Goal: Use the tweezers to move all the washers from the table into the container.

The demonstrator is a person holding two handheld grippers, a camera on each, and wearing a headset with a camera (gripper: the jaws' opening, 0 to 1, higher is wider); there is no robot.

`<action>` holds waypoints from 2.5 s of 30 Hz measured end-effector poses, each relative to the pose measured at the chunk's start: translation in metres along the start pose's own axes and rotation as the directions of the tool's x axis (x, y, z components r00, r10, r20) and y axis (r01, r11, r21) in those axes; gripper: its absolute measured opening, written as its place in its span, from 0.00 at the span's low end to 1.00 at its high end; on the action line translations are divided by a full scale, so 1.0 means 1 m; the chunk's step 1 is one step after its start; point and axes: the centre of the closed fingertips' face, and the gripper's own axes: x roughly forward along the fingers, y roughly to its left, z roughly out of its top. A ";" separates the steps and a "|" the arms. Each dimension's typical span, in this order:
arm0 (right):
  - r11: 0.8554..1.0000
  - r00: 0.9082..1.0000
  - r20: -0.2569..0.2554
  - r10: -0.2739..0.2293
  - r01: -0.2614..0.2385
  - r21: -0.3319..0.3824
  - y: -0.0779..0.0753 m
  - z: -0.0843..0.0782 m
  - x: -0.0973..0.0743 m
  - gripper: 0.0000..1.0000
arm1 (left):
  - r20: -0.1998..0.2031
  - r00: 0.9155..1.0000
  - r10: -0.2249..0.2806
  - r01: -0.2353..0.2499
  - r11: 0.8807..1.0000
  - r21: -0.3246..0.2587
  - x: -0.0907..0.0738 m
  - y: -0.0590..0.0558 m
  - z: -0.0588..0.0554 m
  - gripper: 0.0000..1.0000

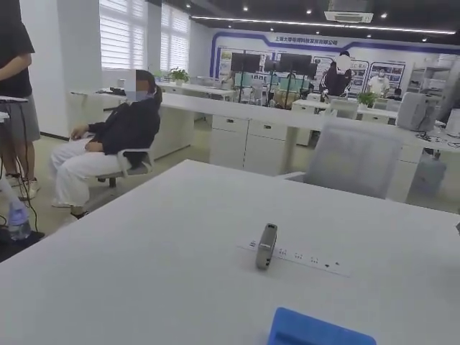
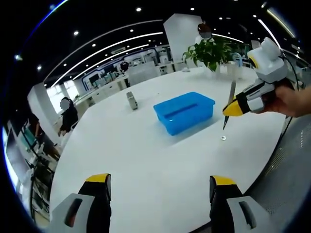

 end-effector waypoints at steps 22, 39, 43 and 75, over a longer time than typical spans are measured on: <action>0.999 1.000 -0.026 0.011 -0.010 0.036 0.009 -0.014 0.007 0.04 | -0.016 1.000 -0.004 0.004 1.000 0.007 0.001 -0.002 -0.002 0.85; 0.998 1.000 -0.014 0.007 -0.007 0.061 0.006 -0.013 0.010 0.04 | -0.024 1.000 -0.003 0.003 1.000 0.010 0.001 -0.002 -0.004 0.85; 0.998 1.000 -0.015 0.007 -0.006 0.064 0.008 -0.012 0.009 0.04 | -0.024 1.000 -0.002 0.002 1.000 0.008 0.001 -0.001 -0.004 0.85; 0.999 1.000 -0.024 -0.005 0.005 -0.034 0.014 -0.017 0.008 0.03 | -0.019 1.000 -0.015 0.015 1.000 0.014 0.001 -0.004 -0.002 0.85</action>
